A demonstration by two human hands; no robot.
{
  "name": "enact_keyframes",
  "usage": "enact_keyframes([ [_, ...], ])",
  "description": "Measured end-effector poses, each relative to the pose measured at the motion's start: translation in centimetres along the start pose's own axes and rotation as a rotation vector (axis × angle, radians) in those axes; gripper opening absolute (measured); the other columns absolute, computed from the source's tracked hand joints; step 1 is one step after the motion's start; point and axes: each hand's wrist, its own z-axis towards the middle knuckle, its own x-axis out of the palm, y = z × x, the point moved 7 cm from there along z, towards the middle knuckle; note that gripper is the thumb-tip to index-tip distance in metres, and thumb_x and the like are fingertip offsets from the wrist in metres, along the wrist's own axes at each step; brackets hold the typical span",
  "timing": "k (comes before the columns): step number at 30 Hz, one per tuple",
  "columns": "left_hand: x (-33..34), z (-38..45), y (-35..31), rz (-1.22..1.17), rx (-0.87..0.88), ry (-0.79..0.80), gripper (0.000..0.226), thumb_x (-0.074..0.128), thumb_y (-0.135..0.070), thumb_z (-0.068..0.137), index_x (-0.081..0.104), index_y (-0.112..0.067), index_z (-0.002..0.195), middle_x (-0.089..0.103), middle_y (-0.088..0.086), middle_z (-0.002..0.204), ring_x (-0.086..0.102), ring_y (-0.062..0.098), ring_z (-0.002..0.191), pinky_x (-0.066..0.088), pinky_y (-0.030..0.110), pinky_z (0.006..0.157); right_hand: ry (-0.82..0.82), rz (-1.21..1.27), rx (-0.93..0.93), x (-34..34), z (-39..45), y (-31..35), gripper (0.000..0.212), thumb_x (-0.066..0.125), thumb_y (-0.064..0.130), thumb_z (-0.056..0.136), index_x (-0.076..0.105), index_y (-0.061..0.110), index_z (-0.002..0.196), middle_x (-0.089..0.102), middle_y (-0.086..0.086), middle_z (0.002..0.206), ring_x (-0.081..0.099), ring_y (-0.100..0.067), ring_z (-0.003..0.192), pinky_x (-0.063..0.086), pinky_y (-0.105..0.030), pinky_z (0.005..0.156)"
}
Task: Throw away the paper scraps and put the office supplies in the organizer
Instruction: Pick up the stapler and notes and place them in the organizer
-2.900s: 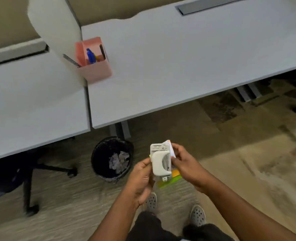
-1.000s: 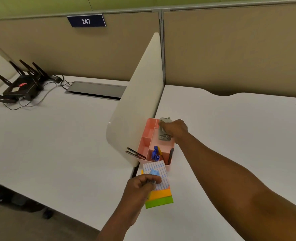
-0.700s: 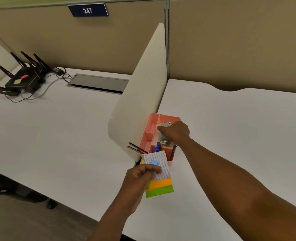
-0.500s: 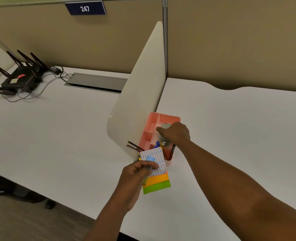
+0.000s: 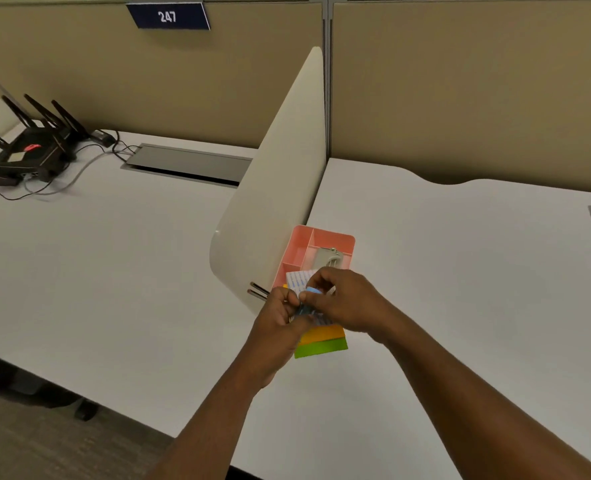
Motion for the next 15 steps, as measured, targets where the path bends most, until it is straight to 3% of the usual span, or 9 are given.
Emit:
enact_keyframes([
  [4,-0.3,0.3,-0.6,-0.016,0.027,-0.086,0.018,0.065,-0.027,0.071,0.049,-0.032,0.076,0.072,-0.003,0.085,0.068,0.01,0.081,0.052,0.034,0.073,-0.039,0.272,-0.032,-1.3,0.6,-0.1,0.01,0.07,0.028,0.084,0.065,0.026,0.092,0.068,0.002,0.096,0.063,-0.014,0.079,0.053,-0.029,0.068],
  [8,-1.7,-0.1,-1.1,-0.02,0.037,-0.15,0.027,0.05,-0.013,0.077,0.052,-0.04,0.074,0.076,-0.002,0.1,0.063,0.027,0.109,0.048,0.052,0.09,-0.333,0.613,-0.019,-6.3,3.9,-1.7,0.012,0.07,0.017,0.085,0.063,0.017,0.095,0.066,-0.002,0.093,0.064,-0.015,0.071,0.052,-0.021,0.056],
  [11,-2.8,-0.2,-1.3,0.057,0.057,-0.194,0.033,0.04,0.003,0.081,0.049,-0.028,0.09,0.077,-0.005,0.096,0.064,0.029,0.107,0.048,0.056,0.088,-0.583,0.334,-0.024,-9.4,7.3,-3.3,0.019,0.069,0.021,0.087,0.056,0.018,0.101,0.063,-0.001,0.103,0.065,-0.018,0.086,0.054,-0.025,0.068],
  [13,-3.1,-0.2,-1.2,0.074,0.059,-0.215,0.036,0.037,0.011,0.081,0.049,-0.022,0.092,0.078,-0.005,0.092,0.065,0.027,0.104,0.049,0.052,0.086,-0.59,0.117,-0.05,-9.6,9.5,-4.0,0.022,0.068,0.019,0.088,0.055,0.014,0.105,0.062,-0.005,0.107,0.063,-0.02,0.091,0.051,-0.027,0.076],
  [15,-3.3,-0.3,-1.1,0.076,0.055,-0.233,0.04,0.035,0.014,0.081,0.052,-0.021,0.092,0.078,-0.005,0.09,0.066,0.025,0.102,0.048,0.044,0.079,-0.532,-0.022,-0.078,-8.7,11.3,-4.8,0.022,0.068,0.014,0.086,0.056,0.01,0.103,0.063,-0.009,0.105,0.061,-0.021,0.086,0.044,-0.026,0.072],
])
